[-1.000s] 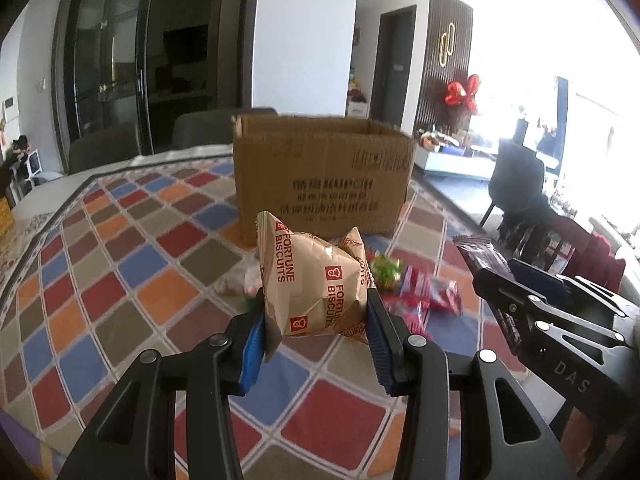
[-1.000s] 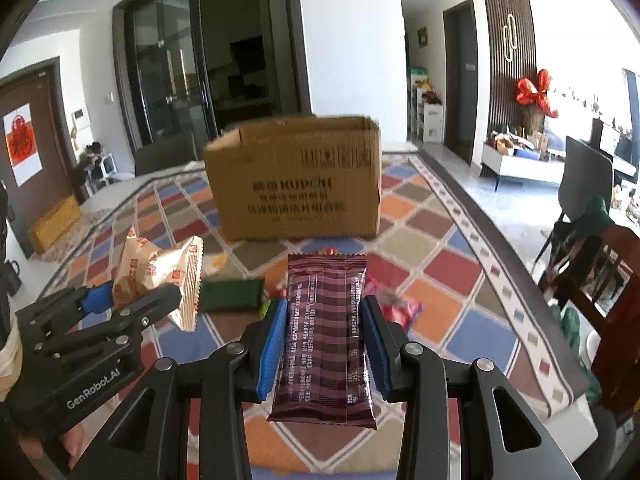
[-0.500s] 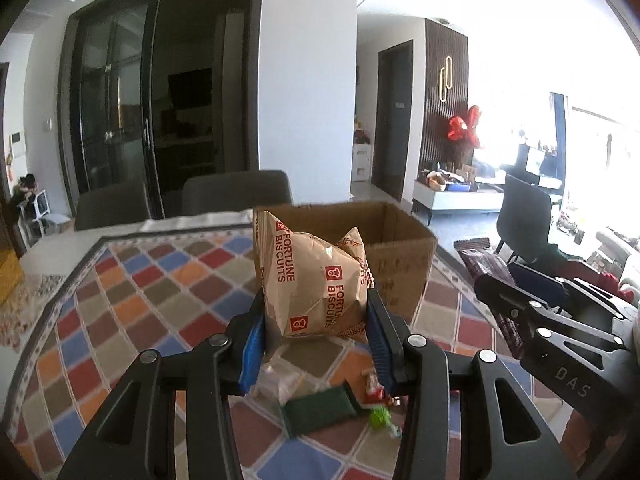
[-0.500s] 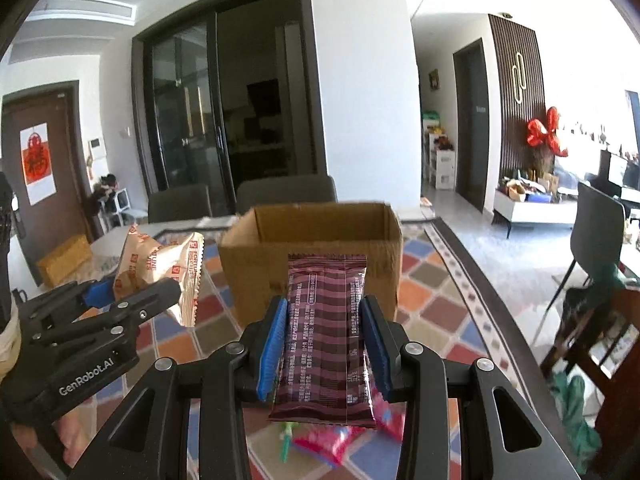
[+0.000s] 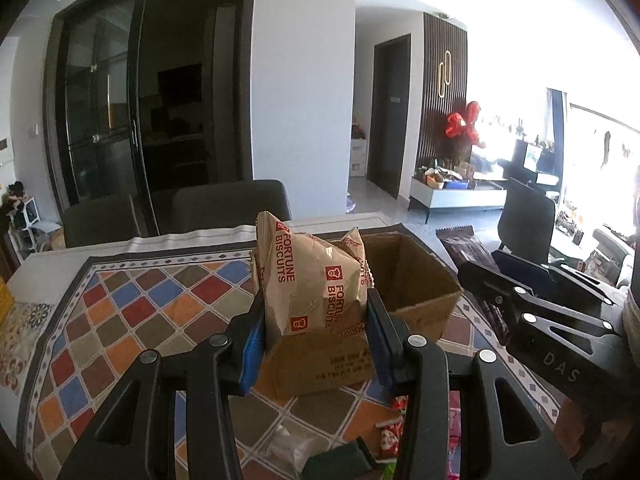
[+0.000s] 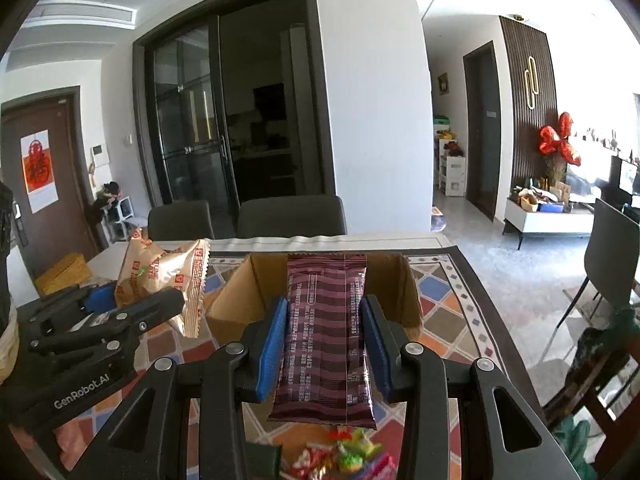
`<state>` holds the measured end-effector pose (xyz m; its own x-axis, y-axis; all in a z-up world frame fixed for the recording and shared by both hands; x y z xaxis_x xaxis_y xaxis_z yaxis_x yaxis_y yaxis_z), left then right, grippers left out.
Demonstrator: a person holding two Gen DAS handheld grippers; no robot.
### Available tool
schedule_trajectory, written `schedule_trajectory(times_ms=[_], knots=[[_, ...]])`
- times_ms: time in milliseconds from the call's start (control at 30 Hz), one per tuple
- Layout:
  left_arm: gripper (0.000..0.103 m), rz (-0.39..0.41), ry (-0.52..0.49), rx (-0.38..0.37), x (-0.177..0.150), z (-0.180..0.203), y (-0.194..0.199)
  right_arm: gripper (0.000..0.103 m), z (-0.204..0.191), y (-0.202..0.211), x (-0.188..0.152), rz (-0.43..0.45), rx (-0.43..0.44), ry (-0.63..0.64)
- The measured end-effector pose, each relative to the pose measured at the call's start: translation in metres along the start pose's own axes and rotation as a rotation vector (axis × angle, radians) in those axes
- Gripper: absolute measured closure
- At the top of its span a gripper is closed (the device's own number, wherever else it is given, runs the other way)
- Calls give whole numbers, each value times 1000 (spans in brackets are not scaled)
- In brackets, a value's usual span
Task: Organize snacks
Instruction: 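Carry the wafer bar and biscuit bag into the box and open both tools, then withdraw both tools from the box back toward the remaining snacks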
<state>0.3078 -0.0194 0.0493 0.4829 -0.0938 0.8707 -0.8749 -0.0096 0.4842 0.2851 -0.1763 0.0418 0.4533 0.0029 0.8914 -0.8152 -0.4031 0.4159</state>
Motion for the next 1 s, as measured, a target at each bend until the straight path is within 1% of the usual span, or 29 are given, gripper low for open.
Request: schedule_trajectory(times_ms=[67,167,233,400,467,500,533,567,633,700,800,900,1000], knots=[[58,-22,-6,1,6,1,-15,64,5,-13,7,-15,2,5],[58,-78,4,-34,11,2,-36,64,12,-30,10,-46,9,-2],[58,-99,-5,-34,12,4,-48,64,18,-42,13,-67,15,-10],[58,-178,7,-61,13,9,-81,63,38,-77,18,-122,28,-60],[57,-205,9,-53,14,10,-93,63,45,-88,18,-143,30,-78],[53,-214,10,-46,15,11,-98,63,47,-93,20,-152,28,-81],[47,-216,11,-38,16,10,-100,62,49,-97,20,-159,23,-85],[44,-215,8,-26,17,10,-103,60,52,-100,20,-165,24,-90],[39,-206,6,-15,19,10,-102,51,54,-107,20,-187,23,-99],[35,-199,13,-1,18,8,-98,47,55,-106,21,-174,1,-98],[30,-176,15,15,15,2,-91,46,58,-101,20,-168,-2,-122],[26,-147,9,13,10,0,-74,46,55,-88,16,-156,-28,-111],[24,-116,11,14,5,-2,-58,46,46,-75,12,-144,-14,-102]])
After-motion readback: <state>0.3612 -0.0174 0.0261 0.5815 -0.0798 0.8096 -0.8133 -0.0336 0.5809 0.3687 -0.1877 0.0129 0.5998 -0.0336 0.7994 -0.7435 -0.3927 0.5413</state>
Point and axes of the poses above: each gripper's, at about its wrist camera, not at the fingertips, and y roughly against the way its jaws point, z to its right, x to its top, the point moved 6 cm from there along -y, roughly the way its jaws point, and after that the axes turned 14 degrees about x, right-handed, at the moved point
